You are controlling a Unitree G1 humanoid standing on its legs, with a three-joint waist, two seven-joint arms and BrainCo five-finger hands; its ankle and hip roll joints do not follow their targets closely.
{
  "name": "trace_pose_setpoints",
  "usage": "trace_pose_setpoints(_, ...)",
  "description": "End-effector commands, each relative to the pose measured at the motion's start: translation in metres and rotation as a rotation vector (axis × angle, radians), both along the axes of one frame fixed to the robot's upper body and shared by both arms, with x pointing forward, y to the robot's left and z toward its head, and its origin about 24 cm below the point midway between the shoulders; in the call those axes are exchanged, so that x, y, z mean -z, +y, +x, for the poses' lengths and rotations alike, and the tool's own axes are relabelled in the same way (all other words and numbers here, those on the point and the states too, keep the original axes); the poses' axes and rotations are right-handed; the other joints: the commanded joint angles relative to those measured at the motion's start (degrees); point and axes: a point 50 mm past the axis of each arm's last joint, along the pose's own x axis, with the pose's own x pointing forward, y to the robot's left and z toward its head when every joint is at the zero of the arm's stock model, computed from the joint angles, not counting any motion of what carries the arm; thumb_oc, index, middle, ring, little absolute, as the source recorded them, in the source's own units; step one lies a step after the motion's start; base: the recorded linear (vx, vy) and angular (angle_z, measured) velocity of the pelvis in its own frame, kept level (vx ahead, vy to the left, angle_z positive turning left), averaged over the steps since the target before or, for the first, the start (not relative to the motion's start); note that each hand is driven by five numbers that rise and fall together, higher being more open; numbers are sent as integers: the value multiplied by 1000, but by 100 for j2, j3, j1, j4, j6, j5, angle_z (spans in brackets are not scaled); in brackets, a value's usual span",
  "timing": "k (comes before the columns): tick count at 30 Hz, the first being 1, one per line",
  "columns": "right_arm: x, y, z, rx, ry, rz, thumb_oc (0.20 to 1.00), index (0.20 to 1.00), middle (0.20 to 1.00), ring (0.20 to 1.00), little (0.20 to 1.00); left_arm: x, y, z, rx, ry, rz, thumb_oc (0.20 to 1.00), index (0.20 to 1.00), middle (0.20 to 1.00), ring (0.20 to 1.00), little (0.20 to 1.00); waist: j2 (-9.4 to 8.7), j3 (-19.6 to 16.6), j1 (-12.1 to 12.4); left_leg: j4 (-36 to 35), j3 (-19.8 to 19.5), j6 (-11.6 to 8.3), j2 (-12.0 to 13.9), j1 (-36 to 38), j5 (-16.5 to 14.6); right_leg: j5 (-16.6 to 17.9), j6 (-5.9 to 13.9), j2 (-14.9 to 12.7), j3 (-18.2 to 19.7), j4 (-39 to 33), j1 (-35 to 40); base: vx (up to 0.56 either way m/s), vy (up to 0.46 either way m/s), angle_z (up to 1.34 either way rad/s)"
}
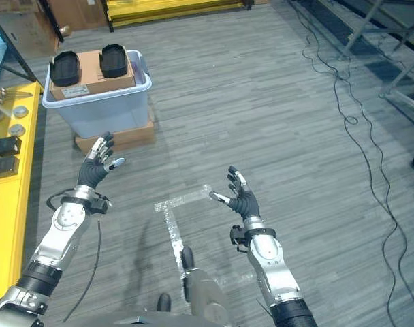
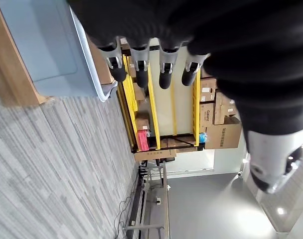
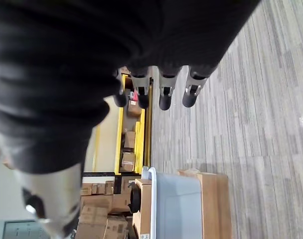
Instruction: Move parts from the plastic box to the shelf.
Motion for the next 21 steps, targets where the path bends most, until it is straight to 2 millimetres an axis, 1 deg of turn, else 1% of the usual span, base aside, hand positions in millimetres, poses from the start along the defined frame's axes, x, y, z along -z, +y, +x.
trace_pose_setpoints(1,-22,-16,4,23,-115,53,1000,1000,1000,1000,1000,-24,0,-1,14,-135,6,1000,1000,1000,1000,1000,-26,-264,127,1203,371,-564,331,-100,-439,-557,402,-218,47,-253,933,430,-229,74)
trace_pose_setpoints(2,-22,-16,4,22,-115,53,1000,1000,1000,1000,1000,-24,0,-1,14,-135,6,1000,1000,1000,1000,1000,-23,-265,122,1212,366,-564,333,-105,-444,-557,401,-218,42,-256,934,458,-252,66)
trace_pose_setpoints(3,-20,-18,4,26,-107,50,1000,1000,1000,1000,1000,-19,1,-2,12,-115,-7,1000,1000,1000,1000,1000,12,-303,95,1800,345,-720,425,-214,-240,-616,343,-214,26,-194,1047,392,-207,44)
trace_pose_setpoints(4,-21,-24,4,39,-98,31,1000,1000,1000,1000,1000,-14,2,-4,7,-95,-38,1000,1000,1000,1000,1000,-1,-245,99,3001,440,-962,426,-647,366,-722,203,-320,-16,-186,1334,378,-204,40)
trace_pose_setpoints(5,-21,-24,4,38,-98,30,1000,1000,1000,1000,1000,-14,2,-4,7,-95,-39,1000,1000,1000,1000,1000,20,-251,61,3116,403,-964,435,-728,326,-720,204,-314,-58,-182,1313,336,-170,53)
trace_pose_setpoints(6,-24,-27,5,40,-106,19,1000,1000,1000,1000,1000,-14,5,-5,2,-91,-44,1000,1000,1000,1000,1000,-12,-178,92,3853,383,-1057,323,-998,601,-791,122,-360,-69,-140,1410,225,-117,66)
trace_pose_setpoints(7,-25,-30,4,45,-104,13,1000,1000,1000,1000,1000,-14,8,-7,-5,-89,-45,1000,1000,1000,1000,1000,-83,-122,143,4398,420,-1058,228,-1218,699,-865,59,-418,-9,-150,1551,327,-163,74)
trace_pose_setpoints(8,-26,-32,6,50,-102,4,1000,1000,1000,1000,1000,-13,11,-7,-17,-86,-49,1000,1000,1000,1000,1000,-110,-81,160,4798,520,-1041,220,-1417,709,-920,8,-452,28,-153,1666,426,-206,23)
trace_pose_setpoints(9,-26,-35,9,63,-96,-49,1000,1000,1000,1000,1000,-9,14,-9,-38,-73,-57,1000,1000,1000,1000,1000,-202,-26,254,4855,865,-952,433,-1851,664,-1041,-70,-612,-25,-182,1920,417,-167,5)
trace_pose_setpoints(10,-27,-36,10,63,-91,-83,1000,1000,1000,1000,1000,-7,14,-10,-45,-65,-73,1000,1000,1000,1000,1000,-222,-3,326,4621,991,-880,578,-2009,553,-1093,-84,-674,-102,-191,2013,338,-120,-1)
trace_pose_setpoints(11,-27,-37,10,63,-90,-85,1000,1000,1000,1000,1000,-7,14,-11,-45,-64,-74,1000,1000,1000,1000,1000,-216,-1,323,4619,992,-874,577,-1990,534,-1110,-82,-676,-105,-193,2030,246,-41,18)
trace_pose_setpoints(12,-29,-39,11,56,-94,-128,1000,1000,1000,1000,1000,-3,16,-12,-55,-50,-87,1000,1000,1000,1000,1000,-221,-16,375,4106,1110,-827,698,-2072,418,-1141,-69,-696,-219,-242,2092,251,-11,24)
trace_pose_setpoints(13,-31,-40,11,61,-98,-157,1000,1000,1000,1000,1000,-2,16,-14,-52,-44,-93,1000,1000,1000,1000,1000,-209,-34,396,3539,1208,-796,773,-1974,361,-1194,-52,-733,-280,-296,2180,242,-15,13)
trace_pose_setpoints(14,-31,-40,11,61,-98,-156,1000,1000,1000,1000,1000,-2,16,-14,-52,-44,-93,1000,1000,1000,1000,1000,-218,-19,401,3516,1216,-794,764,-1945,370,-1194,-51,-744,-274,-302,2200,432,75,7)
trace_pose_setpoints(15,-38,-46,13,88,-131,-245,1000,1000,1000,1000,1000,0,16,-14,-58,-39,-75,1000,1000,1000,1000,1000,-170,-81,479,1597,1486,-816,1048,-2067,427,-1349,51,-788,-509,-508,2390,317,68,1)
trace_pose_setpoints(18,-37,-46,13,89,-130,-246,1000,1000,1000,1000,1000,0,16,-14,-58,-38,-75,1000,1000,1000,1000,1000,-190,-86,475,1483,1493,-815,1015,-2008,480,-1355,54,-814,-513,-517,2400,213,47,18)
trace_pose_setpoints(19,-38,-48,15,127,-143,-273,1000,1000,1000,1000,1000,0,13,-12,-57,-37,-69,1000,1000,1000,1000,1000,-171,-101,523,727,1619,-951,1189,-2237,891,-1563,134,-898,-664,-623,2717,496,180,29)
trace_pose_setpoints(20,-35,-44,14,127,-136,-263,1000,1000,1000,1000,1000,0,13,-13,-61,-38,-68,1000,1000,1000,1000,1000,-74,-148,500,370,1684,-990,1260,-2129,1036,-1694,208,-890,-665,-540,2814,655,268,28)
trace_pose_setpoints(21,-31,-45,13,141,-126,-259,1000,1000,1000,1000,1000,0,12,-12,-63,-37,-61,1000,1000,1000,1000,1000,-20,-211,506,348,1703,-1031,1282,-2084,1165,-1766,267,-924,-700,-532,2932,572,340,14)
